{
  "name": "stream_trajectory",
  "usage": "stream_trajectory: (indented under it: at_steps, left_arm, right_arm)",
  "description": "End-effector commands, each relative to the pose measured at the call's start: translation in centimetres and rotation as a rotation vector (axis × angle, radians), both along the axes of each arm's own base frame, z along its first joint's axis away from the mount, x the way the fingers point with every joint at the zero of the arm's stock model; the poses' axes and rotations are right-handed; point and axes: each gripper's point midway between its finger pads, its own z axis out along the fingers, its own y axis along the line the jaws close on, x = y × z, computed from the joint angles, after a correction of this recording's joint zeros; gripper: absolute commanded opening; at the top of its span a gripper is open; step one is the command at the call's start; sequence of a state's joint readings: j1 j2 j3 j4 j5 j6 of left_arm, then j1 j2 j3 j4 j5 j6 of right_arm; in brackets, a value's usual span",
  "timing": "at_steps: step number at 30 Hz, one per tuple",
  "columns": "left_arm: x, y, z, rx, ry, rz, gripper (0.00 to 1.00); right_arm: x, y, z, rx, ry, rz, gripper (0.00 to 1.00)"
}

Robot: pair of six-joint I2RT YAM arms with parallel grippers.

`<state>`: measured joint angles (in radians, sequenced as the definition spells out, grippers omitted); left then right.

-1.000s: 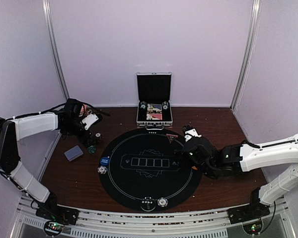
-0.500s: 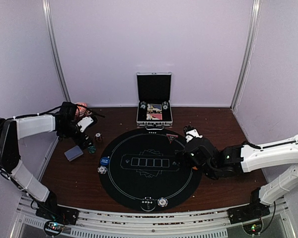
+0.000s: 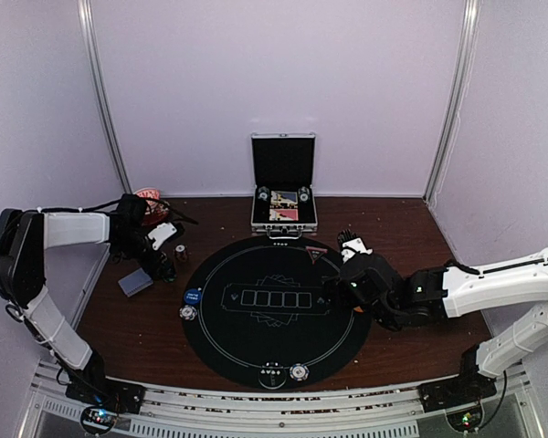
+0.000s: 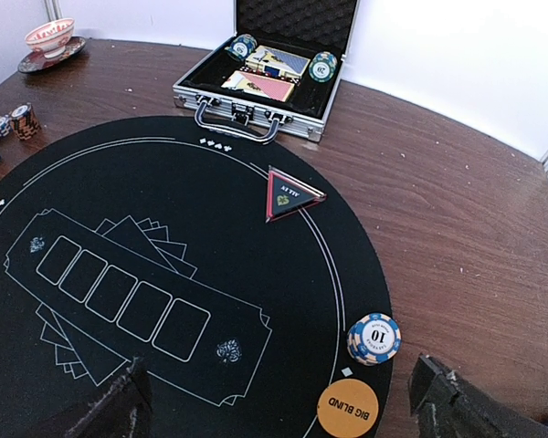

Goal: Distribute texas hold em gaming equipment
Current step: Pick up the pile of poker chips from the pile of poker chips.

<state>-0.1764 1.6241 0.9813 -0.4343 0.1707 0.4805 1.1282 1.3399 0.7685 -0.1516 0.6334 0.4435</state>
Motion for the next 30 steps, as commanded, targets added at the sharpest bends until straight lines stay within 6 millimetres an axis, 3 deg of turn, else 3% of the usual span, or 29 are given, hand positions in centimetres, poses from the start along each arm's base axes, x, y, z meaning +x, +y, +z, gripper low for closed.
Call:
stream_trajectory:
  at_steps: [1,30]
  left_arm:
    - [0.77,0.10,-0.36,-0.006,-0.015,0.005,0.86]
    - [1.17,0.51,-1.11,-0.011,0.004,0.025,0.55]
  right_arm:
    - [-0.07,-0.37,0.64,0.004,-0.029,-0.015,1.00]
    - [-0.16,-0.35,0.77,0.004,-0.038,-0.021,1.00]
